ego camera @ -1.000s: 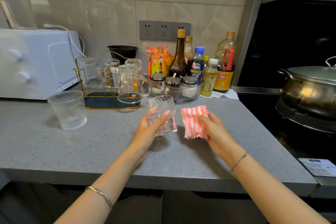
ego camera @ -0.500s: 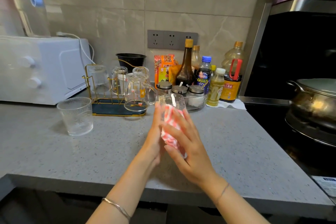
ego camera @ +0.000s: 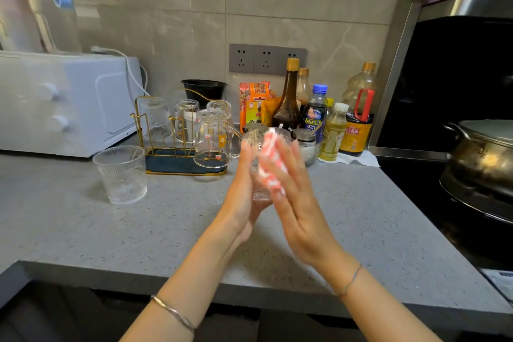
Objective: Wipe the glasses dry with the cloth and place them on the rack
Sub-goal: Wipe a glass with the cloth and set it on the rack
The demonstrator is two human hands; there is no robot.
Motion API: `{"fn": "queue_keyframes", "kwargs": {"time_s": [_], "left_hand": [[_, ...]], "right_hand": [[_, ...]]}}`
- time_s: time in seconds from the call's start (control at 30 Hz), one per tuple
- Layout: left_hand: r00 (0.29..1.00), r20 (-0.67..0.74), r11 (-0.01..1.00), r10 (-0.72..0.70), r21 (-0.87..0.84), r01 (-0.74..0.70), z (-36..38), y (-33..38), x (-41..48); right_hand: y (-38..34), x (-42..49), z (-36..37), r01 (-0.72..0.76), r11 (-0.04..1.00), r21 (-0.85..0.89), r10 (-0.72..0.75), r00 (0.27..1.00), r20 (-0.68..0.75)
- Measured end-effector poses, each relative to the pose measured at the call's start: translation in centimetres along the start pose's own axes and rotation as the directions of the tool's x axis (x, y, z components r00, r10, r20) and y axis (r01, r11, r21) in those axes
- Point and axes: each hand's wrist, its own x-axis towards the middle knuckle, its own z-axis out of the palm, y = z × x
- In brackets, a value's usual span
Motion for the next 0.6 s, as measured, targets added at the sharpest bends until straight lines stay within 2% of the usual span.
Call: {"fn": "queue_keyframes", "kwargs": {"time_s": [0.1, 0.2, 0.33, 0.5, 0.6], "left_hand": [[0.996, 0.023, 0.996, -0.085, -0.031, 0.086, -0.4, 0.9, 0.0], [0.998, 0.033, 0.998, -0.06, -0.006, 0.06, -0.2, 1.2, 0.0], [0.999, 0.046, 1.0, -0.009, -0.016, 0.01, 0.2, 1.3, -0.4], [0.99, 0.098, 0.992, -0.098, -0.073, 0.105, 0.0, 0.9, -1.3], [0.987, 0.134, 0.994, -0.085, -0.056, 0.093, 0.1, 1.3, -1.5]], "right_hand": [[0.2, -1.2, 0.5, 0.121, 0.976, -0.18, -0.111, 0.992, 0.066], [-0.2, 0.1, -0.1, 0.117, 0.969, -0.218, -0.118, 0.993, 0.009], [-0.8, 2.4, -1.2, 0.052, 0.993, -0.104, -0.06, 0.995, -0.076], [-1.3, 4.4, -2.8, -0.171, 0.958, 0.23, 0.202, 0.972, -0.117], [-1.5, 4.4, -2.8, -0.154, 0.959, 0.238, 0.187, 0.975, -0.124]]}}
